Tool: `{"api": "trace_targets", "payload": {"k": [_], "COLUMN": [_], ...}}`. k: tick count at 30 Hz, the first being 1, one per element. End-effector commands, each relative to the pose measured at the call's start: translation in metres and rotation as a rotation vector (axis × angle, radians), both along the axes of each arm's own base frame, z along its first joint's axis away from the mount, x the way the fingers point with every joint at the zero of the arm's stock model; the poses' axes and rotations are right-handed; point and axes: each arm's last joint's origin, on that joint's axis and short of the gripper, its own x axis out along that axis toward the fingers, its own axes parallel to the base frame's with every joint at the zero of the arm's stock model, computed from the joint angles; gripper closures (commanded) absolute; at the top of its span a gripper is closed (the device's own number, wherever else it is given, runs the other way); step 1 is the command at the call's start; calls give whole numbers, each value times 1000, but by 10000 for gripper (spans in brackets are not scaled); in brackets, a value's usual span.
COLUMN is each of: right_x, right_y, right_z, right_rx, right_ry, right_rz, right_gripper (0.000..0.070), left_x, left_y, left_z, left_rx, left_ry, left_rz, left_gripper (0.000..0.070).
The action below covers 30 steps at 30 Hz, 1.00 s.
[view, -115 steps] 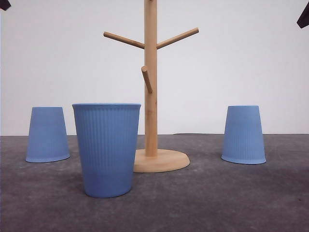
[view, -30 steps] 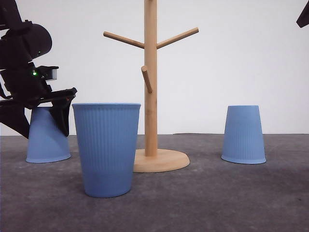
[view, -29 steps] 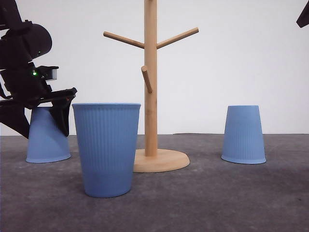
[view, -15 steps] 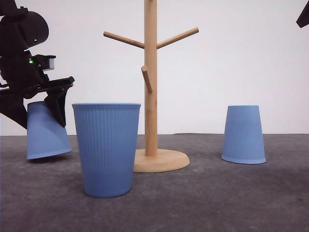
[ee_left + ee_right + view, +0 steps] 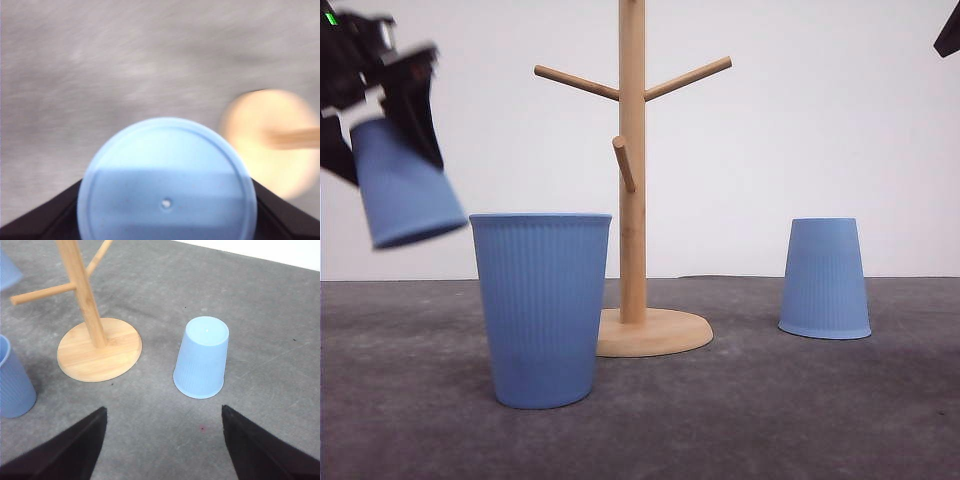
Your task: Place three cups
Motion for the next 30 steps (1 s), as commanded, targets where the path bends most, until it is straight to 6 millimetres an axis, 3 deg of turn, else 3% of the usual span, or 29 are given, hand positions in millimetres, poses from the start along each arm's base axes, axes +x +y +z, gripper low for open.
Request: {"api": "trace_targets", "payload": {"k": [1, 6, 13, 23, 30], "right_x": [0, 0, 0, 0, 0], "right_y": [1, 1, 1, 1, 1], "right_z": [6, 6, 6, 6, 6], "right_rx": [4, 4, 4, 4, 4], "right_ry": [-21, -21, -21, -22, -22], "right_rz": [7, 7, 7, 7, 7], "right_gripper": [234, 234, 234, 234, 234], "left_x": [-3, -14, -10, -3, 5], "left_y": [2, 10, 13, 12, 2], "left_z": [14, 35, 50, 60, 53], "left_rx": [-93, -330, -603, -696, -702], "left_ry": [-26, -58, -62, -108, -81], "left_rz": [2, -18, -72, -57, -70], "left_gripper": [276, 276, 276, 276, 276]}}
